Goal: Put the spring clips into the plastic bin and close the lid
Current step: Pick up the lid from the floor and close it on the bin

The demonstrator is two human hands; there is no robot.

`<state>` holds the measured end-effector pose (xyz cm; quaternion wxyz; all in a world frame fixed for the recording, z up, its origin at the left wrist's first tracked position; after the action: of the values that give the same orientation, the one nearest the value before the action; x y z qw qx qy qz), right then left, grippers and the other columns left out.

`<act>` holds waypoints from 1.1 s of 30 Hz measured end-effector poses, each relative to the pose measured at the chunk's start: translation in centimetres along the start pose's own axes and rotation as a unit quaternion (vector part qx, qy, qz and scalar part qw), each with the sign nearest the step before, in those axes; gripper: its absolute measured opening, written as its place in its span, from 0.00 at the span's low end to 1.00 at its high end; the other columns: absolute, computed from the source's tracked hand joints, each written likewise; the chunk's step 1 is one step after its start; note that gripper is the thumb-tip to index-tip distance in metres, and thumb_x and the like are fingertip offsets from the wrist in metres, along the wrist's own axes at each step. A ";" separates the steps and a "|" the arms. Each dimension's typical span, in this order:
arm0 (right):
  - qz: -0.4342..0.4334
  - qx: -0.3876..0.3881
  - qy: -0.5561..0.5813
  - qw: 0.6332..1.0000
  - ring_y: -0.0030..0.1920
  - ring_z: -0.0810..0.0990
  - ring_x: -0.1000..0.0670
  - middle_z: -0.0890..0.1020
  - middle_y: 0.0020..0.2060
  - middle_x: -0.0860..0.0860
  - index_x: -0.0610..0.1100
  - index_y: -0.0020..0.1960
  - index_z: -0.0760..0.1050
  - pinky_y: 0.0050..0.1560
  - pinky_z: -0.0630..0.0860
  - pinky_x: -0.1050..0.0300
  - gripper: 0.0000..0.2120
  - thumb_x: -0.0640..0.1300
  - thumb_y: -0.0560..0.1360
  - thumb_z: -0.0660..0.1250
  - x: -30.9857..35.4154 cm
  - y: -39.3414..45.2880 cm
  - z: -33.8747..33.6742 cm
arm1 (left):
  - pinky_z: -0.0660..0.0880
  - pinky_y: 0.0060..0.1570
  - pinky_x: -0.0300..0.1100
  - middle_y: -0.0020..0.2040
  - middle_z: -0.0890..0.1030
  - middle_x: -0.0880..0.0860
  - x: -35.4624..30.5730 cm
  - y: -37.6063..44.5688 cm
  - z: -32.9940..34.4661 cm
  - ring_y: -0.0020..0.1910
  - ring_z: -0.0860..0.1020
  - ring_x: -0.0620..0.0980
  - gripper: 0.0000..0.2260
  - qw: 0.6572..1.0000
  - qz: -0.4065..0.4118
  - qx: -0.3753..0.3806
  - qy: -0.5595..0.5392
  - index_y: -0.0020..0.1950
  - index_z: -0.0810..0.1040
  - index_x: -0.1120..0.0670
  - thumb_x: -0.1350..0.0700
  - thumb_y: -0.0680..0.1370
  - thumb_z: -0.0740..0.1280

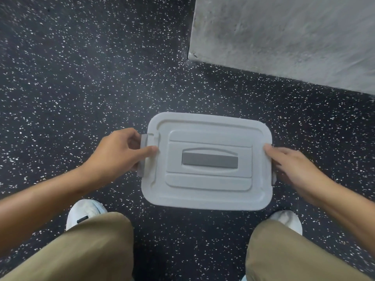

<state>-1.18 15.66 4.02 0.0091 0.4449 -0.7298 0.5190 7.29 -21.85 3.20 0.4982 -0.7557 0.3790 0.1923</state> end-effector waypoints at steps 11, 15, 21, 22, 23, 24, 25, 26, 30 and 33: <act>-0.110 -0.143 -0.166 0.970 0.41 0.81 0.56 0.83 0.41 0.58 0.49 0.53 0.80 0.38 0.73 0.58 0.11 0.55 0.77 0.69 1.2 -1.8 0.5 | 0.80 0.39 0.52 0.35 0.84 0.47 -2.4 -1.1 0.4 0.34 0.83 0.50 0.12 0.975 0.059 -0.092 0.193 0.41 0.77 0.50 0.44 0.73 0.74; -0.104 -0.121 -0.204 0.966 0.33 0.82 0.62 0.82 0.42 0.60 0.50 0.55 0.77 0.31 0.69 0.68 0.12 0.57 0.77 0.68 1.8 -1.6 0.3 | 0.76 0.34 0.49 0.30 0.81 0.46 -2.1 -0.3 -0.3 0.32 0.79 0.49 0.16 0.966 0.087 -0.077 0.231 0.38 0.75 0.48 0.37 0.75 0.69; -0.152 -0.091 -0.223 0.959 0.43 0.80 0.58 0.82 0.47 0.59 0.53 0.61 0.73 0.43 0.75 0.54 0.21 0.66 0.77 0.56 4.4 1.0 0.3 | 0.70 0.32 0.46 0.29 0.80 0.47 -3.3 4.5 -2.7 0.30 0.78 0.49 0.24 0.958 0.115 -0.101 0.244 0.39 0.76 0.50 0.32 0.80 0.57; -0.162 -0.087 -0.219 0.958 0.43 0.79 0.59 0.82 0.45 0.59 0.54 0.59 0.74 0.41 0.74 0.56 0.20 0.66 0.78 0.55 5.0 1.7 0.4 | 0.70 0.31 0.46 0.29 0.80 0.48 -3.6 5.1 -2.4 0.30 0.78 0.50 0.24 0.955 0.124 -0.103 0.251 0.39 0.76 0.50 0.32 0.80 0.56; -0.167 -0.083 -0.218 0.958 0.42 0.78 0.60 0.82 0.43 0.59 0.55 0.57 0.74 0.39 0.72 0.59 0.19 0.66 0.78 0.54 5.5 2.3 0.7 | 0.69 0.31 0.46 0.29 0.79 0.48 -3.8 5.8 -2.1 0.30 0.77 0.51 0.25 0.952 0.133 -0.095 0.259 0.40 0.75 0.49 0.31 0.80 0.55; -0.168 -0.075 -0.223 0.957 0.41 0.78 0.59 0.82 0.41 0.57 0.55 0.56 0.74 0.38 0.72 0.60 0.19 0.66 0.79 0.54 5.9 2.9 1.0 | 0.69 0.31 0.47 0.29 0.79 0.48 -3.9 6.2 -1.8 0.30 0.77 0.51 0.26 0.951 0.138 -0.081 0.263 0.40 0.75 0.50 0.30 0.79 0.53; -0.166 -0.062 -0.229 0.957 0.39 0.79 0.56 0.82 0.39 0.54 0.56 0.56 0.74 0.38 0.72 0.59 0.19 0.66 0.79 0.53 6.3 3.3 1.3 | 0.69 0.31 0.47 0.29 0.78 0.49 -4.2 6.5 -1.5 0.30 0.76 0.52 0.26 0.952 0.141 -0.063 0.265 0.40 0.74 0.51 0.31 0.78 0.52; -0.168 -0.051 -0.228 0.958 0.38 0.80 0.53 0.83 0.37 0.51 0.56 0.56 0.74 0.39 0.74 0.57 0.19 0.66 0.80 0.52 6.6 3.6 1.6 | 0.69 0.31 0.48 0.29 0.77 0.50 -4.3 6.8 -1.2 0.30 0.76 0.54 0.27 0.954 0.142 -0.045 0.262 0.39 0.74 0.52 0.31 0.78 0.52; -0.189 -0.044 -0.212 0.958 0.45 0.82 0.51 0.85 0.44 0.50 0.56 0.61 0.73 0.49 0.77 0.50 0.19 0.64 0.80 0.52 7.4 3.7 2.0 | 0.66 0.29 0.47 0.26 0.73 0.50 -5.1 7.1 -0.7 0.27 0.72 0.51 0.23 0.955 0.160 -0.016 0.250 0.38 0.71 0.53 0.37 0.83 0.55; -0.184 -0.036 -0.210 0.959 0.46 0.81 0.53 0.85 0.48 0.51 0.55 0.62 0.73 0.47 0.75 0.51 0.20 0.64 0.80 0.53 7.6 3.5 1.8 | 0.67 0.32 0.48 0.32 0.77 0.46 -5.9 6.8 -0.4 0.32 0.75 0.47 0.19 0.954 0.157 -0.013 0.254 0.41 0.75 0.50 0.38 0.82 0.57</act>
<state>-7.32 9.64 4.17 -0.0332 0.6704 -0.6386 0.3764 -1.65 -21.47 3.20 0.3394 -0.7168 0.6045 0.0745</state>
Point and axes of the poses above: each hand's wrist, its own y-axis towards the middle knuckle, its own z-axis out of the palm, x = y × z, the point moved 4 cm from there along y, towards the middle knuckle
